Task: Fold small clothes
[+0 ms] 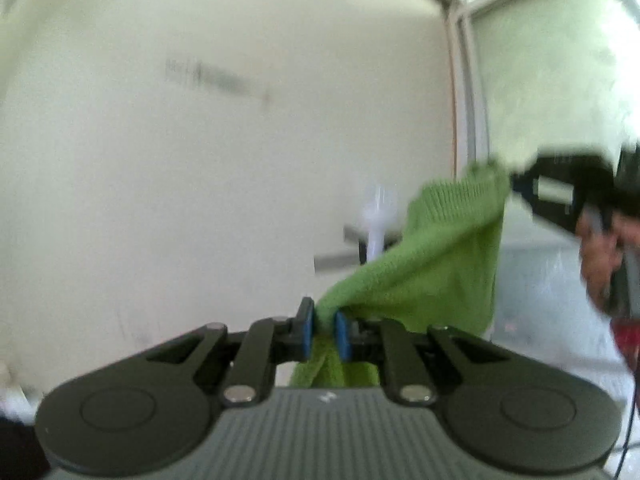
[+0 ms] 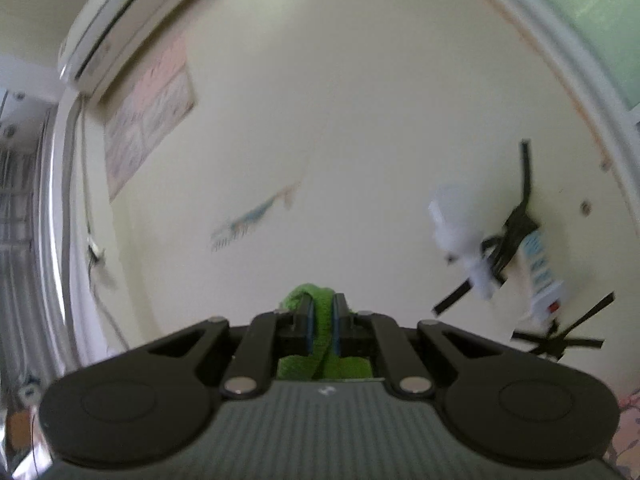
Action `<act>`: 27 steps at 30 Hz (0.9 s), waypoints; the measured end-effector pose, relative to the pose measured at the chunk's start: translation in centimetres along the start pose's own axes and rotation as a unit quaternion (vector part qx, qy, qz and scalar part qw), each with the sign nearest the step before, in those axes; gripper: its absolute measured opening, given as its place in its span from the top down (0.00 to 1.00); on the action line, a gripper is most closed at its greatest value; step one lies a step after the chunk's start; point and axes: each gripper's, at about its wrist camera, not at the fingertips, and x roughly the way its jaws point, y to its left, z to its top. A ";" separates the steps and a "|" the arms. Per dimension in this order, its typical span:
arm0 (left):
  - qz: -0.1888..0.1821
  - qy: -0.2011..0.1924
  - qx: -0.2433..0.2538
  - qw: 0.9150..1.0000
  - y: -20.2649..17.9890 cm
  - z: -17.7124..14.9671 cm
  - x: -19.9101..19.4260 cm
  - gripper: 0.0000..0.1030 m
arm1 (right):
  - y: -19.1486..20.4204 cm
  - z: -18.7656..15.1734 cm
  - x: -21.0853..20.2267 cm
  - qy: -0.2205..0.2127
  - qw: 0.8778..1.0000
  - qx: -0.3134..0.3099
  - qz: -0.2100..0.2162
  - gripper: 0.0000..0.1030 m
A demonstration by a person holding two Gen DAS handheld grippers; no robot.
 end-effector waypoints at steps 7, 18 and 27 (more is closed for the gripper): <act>0.043 -0.114 0.062 0.991 -3.1 7.2 -4.5 0.89 | 2.6 1.5 -4.3 -0.061 0.998 -0.024 0.013 1.00; 0.056 -0.164 0.084 0.981 -5.0 10.8 -6.2 0.89 | 5.2 3.0 -8.9 -0.090 0.994 -0.054 0.031 1.00; 0.094 0.008 0.039 0.995 0.9 3.2 6.8 0.88 | -3.0 -2.0 -0.1 0.015 0.999 -0.008 -0.041 1.00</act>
